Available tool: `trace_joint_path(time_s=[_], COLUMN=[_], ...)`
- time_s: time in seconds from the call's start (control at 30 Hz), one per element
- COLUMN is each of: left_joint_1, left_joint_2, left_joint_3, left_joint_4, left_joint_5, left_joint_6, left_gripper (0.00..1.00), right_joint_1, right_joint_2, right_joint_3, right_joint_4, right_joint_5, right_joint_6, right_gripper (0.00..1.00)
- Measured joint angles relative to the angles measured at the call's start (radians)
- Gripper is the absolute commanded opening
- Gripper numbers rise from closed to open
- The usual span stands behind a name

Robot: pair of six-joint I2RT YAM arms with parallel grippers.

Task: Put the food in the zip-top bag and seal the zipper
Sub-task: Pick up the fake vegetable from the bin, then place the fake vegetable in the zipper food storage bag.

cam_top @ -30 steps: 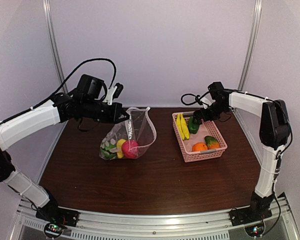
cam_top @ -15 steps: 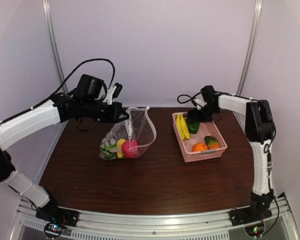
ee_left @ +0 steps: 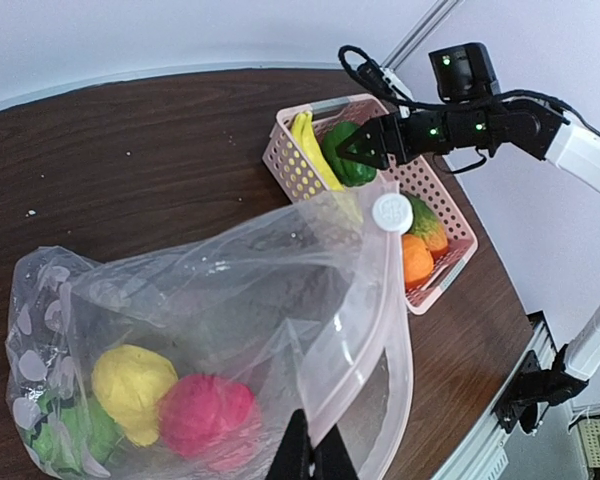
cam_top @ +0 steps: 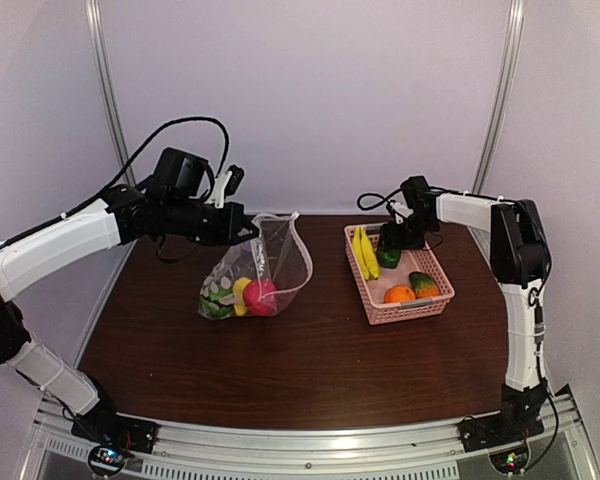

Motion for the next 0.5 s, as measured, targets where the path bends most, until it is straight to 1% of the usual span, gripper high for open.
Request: trace_joint_path(time_s=[0.2, 0.37, 0.5], left_joint_1=[0.0, 0.0, 0.0], left_joint_2=[0.006, 0.029, 0.046], left_joint_3=[0.0, 0.0, 0.0], left_joint_4=[0.008, 0.033, 0.049], left_joint_5=[0.007, 0.02, 0.023], left_joint_6=[-0.005, -0.008, -0.012], left_gripper=[0.0, 0.0, 0.0], right_joint_1=[0.0, 0.006, 0.06], right_joint_2=[-0.19, -0.396, -0.517], right_joint_3=[-0.114, -0.188, -0.224], right_joint_4=[0.011, 0.056, 0.072], right_joint_5=[-0.032, -0.187, -0.322], right_joint_6=[0.007, -0.023, -0.056], right_gripper=[0.64, 0.64, 0.63])
